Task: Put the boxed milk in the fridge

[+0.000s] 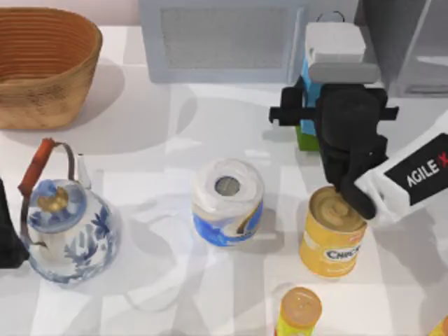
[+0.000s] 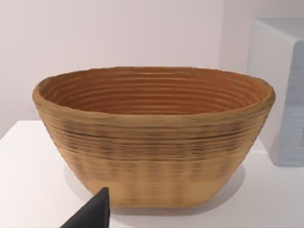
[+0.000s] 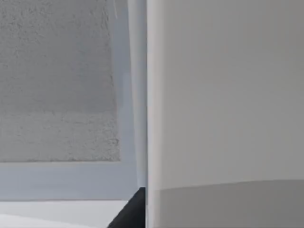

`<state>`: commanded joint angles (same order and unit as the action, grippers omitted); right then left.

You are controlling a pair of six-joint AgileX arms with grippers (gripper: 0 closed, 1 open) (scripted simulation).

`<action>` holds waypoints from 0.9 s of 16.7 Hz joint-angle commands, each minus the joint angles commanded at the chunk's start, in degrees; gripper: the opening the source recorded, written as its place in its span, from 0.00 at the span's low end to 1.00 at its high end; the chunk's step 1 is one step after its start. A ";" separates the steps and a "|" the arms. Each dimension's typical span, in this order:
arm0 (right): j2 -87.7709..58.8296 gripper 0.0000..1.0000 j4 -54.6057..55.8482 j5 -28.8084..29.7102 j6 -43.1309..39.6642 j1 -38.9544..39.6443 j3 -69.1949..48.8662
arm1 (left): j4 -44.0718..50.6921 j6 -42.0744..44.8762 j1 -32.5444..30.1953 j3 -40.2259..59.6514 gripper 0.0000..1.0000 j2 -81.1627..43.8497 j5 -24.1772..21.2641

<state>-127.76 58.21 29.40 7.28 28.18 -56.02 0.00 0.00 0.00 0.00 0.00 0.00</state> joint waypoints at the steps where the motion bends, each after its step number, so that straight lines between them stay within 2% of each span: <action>1: 0.00 0.00 0.00 0.00 0.00 0.00 0.00 | 0.00 0.00 0.00 0.00 1.00 0.00 0.00; 8: 5.00 0.00 -3.72 -0.41 0.32 0.12 -2.33 | 0.00 0.00 0.00 0.00 1.00 0.00 0.00; 15: 17.63 0.00 -25.20 -0.66 0.16 0.16 -7.26 | 0.00 0.00 0.00 0.00 1.00 0.00 0.00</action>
<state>-110.13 33.01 28.75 7.44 28.34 -63.28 0.00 0.00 0.00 0.00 0.00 0.00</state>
